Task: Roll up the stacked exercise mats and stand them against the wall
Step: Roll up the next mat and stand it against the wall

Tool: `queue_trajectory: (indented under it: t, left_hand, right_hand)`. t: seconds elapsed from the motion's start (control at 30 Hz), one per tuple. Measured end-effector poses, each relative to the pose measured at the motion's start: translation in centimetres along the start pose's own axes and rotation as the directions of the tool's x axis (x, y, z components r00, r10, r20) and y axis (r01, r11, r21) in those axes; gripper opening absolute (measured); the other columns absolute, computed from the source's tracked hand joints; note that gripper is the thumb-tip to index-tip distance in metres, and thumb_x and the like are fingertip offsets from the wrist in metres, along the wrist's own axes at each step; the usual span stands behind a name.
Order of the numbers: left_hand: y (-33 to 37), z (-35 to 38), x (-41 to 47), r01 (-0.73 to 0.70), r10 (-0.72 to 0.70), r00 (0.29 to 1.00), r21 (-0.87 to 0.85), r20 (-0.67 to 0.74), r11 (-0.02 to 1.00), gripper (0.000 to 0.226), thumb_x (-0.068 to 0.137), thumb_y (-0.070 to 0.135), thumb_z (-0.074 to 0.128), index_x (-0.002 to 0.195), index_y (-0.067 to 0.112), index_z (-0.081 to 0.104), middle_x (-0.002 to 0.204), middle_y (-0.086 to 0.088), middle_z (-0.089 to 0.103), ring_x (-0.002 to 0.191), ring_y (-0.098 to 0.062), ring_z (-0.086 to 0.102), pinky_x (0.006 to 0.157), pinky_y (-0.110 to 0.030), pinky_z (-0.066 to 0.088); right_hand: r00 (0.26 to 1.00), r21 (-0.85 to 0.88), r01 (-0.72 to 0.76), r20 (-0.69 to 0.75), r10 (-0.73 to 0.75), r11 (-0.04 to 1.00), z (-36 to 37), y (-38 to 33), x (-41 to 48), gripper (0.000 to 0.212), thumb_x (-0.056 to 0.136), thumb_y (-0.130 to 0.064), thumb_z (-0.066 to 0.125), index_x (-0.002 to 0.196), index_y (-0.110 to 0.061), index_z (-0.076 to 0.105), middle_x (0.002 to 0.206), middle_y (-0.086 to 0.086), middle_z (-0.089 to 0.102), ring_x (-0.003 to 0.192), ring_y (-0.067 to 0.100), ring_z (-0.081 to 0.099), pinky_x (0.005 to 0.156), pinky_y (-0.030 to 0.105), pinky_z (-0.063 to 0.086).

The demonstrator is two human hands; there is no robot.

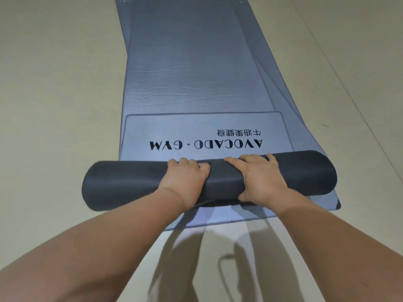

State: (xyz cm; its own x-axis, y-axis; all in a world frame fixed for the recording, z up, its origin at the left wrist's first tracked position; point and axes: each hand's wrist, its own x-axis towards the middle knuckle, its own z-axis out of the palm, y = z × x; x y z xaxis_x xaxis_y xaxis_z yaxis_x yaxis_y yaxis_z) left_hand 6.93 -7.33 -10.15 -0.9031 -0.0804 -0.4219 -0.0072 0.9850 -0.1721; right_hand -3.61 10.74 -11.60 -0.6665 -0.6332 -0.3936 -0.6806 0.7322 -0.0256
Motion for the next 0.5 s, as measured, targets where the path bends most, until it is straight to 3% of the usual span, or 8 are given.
queue_trajectory:
  t: [0.2,0.3,0.37,0.43,0.5]
  left_hand:
    - [1.8,0.5,-3.4,-0.156,0.156,0.988,0.005,0.020,0.988,0.049,0.085,0.018,0.065,0.127,0.017,0.042,0.114,-0.010,0.058,0.102,-0.030,0.056,0.078,-0.038,0.030]
    - [0.9,1.0,-3.6,-0.219,0.219,0.975,-0.003,0.030,0.976,0.052,0.080,0.028,0.070,0.126,0.024,0.045,0.112,-0.003,0.059,0.102,-0.026,0.055,0.079,-0.037,0.033]
    - [-0.3,1.5,-3.2,-0.208,0.211,0.977,-0.066,0.029,0.976,0.062,0.070,0.041,0.079,0.124,0.031,0.049,0.109,0.004,0.060,0.102,-0.022,0.057,0.082,-0.037,0.037]
    - [-1.4,1.7,-2.4,-0.177,0.185,0.982,-0.193,0.024,0.965,0.078,0.059,0.051,0.086,0.127,0.039,0.051,0.113,0.011,0.063,0.111,-0.019,0.058,0.089,-0.039,0.038]
    - [-2.1,2.0,-2.0,-0.169,0.186,0.982,-0.253,0.044,0.953,0.095,0.060,0.056,0.087,0.142,0.041,0.042,0.137,0.014,0.057,0.136,-0.018,0.047,0.110,-0.049,0.031]
  right_hand:
    - [0.995,0.076,-0.019,0.100,0.012,0.997,1.7,-0.6,-5.5,0.112,0.064,-0.051,0.083,0.157,-0.048,0.021,0.139,-0.010,0.051,0.134,0.019,0.046,0.122,0.059,0.020]
    - [0.986,0.123,-0.111,0.136,0.094,0.986,3.1,-2.3,-7.5,0.127,0.066,-0.064,0.082,0.162,-0.045,0.002,0.160,0.005,0.032,0.150,0.028,0.028,0.124,0.065,0.009]
    - [0.985,0.111,-0.170,0.053,0.165,0.979,4.7,-4.1,-8.8,0.130,0.068,-0.081,0.071,0.162,-0.043,-0.010,0.171,0.014,0.007,0.159,0.035,0.008,0.123,0.069,0.003]
    - [0.967,0.104,-0.192,-0.150,0.206,0.976,6.8,-6.1,-10.2,0.126,0.066,-0.092,0.053,0.165,-0.035,0.000,0.173,0.020,0.006,0.159,0.042,0.010,0.120,0.074,0.008]
    - [0.946,0.154,-0.198,-0.228,0.230,0.968,8.7,-7.2,-10.9,0.126,0.066,-0.094,0.046,0.166,-0.028,0.008,0.172,0.023,0.010,0.158,0.046,0.011,0.119,0.075,0.009]
